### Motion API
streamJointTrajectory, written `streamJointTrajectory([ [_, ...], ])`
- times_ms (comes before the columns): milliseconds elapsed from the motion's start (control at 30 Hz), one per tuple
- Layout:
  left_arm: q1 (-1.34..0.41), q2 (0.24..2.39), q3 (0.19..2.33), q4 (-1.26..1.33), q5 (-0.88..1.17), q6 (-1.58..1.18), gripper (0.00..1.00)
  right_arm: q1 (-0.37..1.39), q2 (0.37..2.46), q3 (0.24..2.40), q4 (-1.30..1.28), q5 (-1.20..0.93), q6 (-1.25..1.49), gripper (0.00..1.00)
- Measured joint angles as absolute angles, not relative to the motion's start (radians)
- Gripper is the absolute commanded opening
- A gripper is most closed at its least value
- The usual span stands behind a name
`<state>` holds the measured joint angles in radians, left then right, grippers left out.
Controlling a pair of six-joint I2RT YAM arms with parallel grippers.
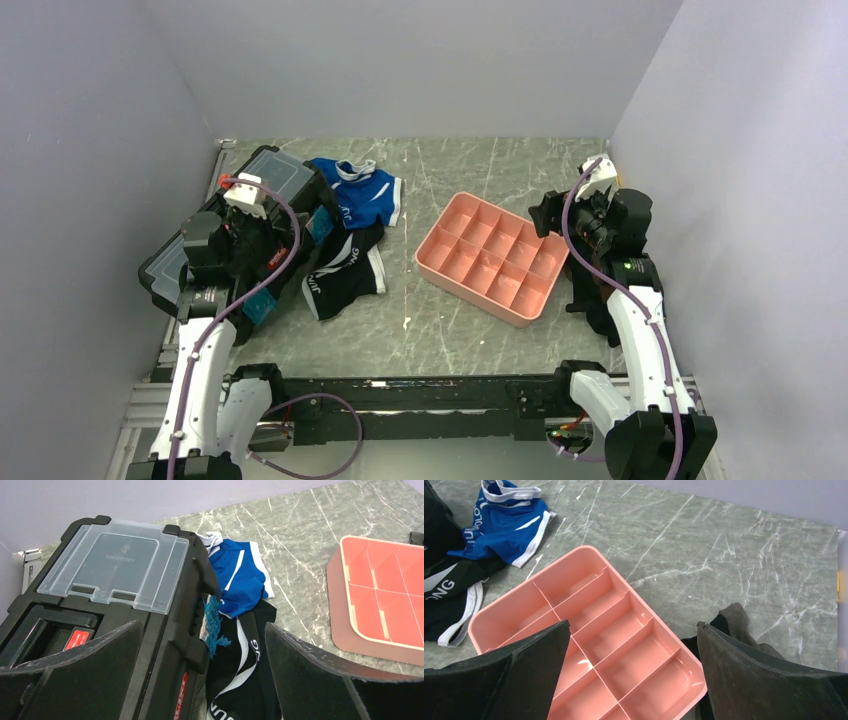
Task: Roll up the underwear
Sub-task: Move the storage box to the center of the board.
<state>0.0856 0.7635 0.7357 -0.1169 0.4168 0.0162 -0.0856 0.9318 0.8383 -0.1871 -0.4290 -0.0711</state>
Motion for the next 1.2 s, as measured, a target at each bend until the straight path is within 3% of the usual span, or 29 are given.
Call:
streamJointTrajectory([
  [500,0.086,0.77,0.768,-0.186,0.447,0.08,0.99,-0.086,0.949,0.846,-0.21,-0.455,-0.077,1.0],
  [800,0.075,0.765,0.935,-0.342,0.495,0.219,0.99,-0.084,1.1,1.037,-0.46,-0.531,-0.248,1.0],
  [1033,0.069,0.813,0.962,-0.43,0.524,0.251,0.99,-0.01,1.171,1.05,-0.621,-0.519,-0.418,0.9],
  [1200,0.069,0.844,0.962,-0.447,0.524,0.25,0.99,0.211,1.181,0.944,-0.643,-0.387,-0.529,0.78],
])
